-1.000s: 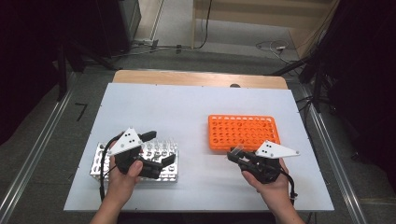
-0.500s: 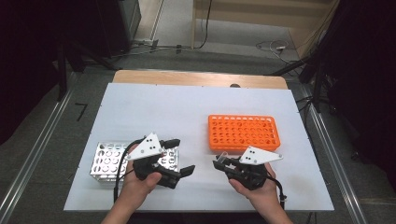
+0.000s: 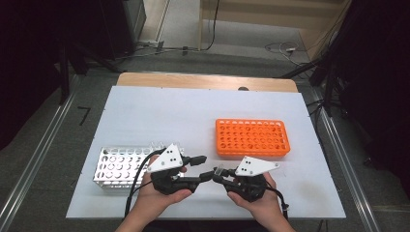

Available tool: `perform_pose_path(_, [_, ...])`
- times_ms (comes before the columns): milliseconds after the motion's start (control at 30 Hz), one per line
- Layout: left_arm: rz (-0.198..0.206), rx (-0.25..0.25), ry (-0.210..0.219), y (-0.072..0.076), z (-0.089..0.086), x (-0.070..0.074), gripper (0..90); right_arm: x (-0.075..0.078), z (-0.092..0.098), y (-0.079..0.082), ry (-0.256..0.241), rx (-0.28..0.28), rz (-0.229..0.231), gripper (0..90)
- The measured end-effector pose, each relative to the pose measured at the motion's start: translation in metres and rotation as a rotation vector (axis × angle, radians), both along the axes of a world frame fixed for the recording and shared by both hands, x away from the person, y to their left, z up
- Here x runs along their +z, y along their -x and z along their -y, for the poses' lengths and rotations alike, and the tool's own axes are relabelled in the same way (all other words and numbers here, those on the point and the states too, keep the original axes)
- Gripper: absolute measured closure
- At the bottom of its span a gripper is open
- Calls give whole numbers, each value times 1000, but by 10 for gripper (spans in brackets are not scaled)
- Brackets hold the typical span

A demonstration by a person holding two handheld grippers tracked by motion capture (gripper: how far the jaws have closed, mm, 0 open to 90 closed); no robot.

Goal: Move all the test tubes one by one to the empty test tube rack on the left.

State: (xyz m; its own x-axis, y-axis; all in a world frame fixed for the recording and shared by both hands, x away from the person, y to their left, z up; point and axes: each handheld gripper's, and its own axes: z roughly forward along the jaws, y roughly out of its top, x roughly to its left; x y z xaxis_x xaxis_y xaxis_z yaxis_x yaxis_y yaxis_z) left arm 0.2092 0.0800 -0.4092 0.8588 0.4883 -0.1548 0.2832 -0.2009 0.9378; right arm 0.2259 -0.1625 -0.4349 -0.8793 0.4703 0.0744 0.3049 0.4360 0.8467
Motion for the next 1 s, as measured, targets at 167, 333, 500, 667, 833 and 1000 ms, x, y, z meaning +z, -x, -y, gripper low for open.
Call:
perform_pose_path(167, [-1,-30,-14,-1,5,-2,592,2,-4,2,-2,19,1,737])
perform_pose_path(333, [5,-38,-10,0,9,-3,629,3,-9,5,1,36,0,737])
perform_pose_path(500, [10,-40,-22,1,12,-3,685,4,-14,7,5,53,5,737])
perform_pose_path(667, [16,-42,-29,1,14,-4,725,4,-15,8,7,59,1,737])
perform_pose_path(833, [27,-38,-40,2,14,-4,730,4,-15,8,8,60,-4,736])
perform_pose_path(1000, [36,-29,-52,2,14,-4,745,4,-15,7,9,61,-7,736])
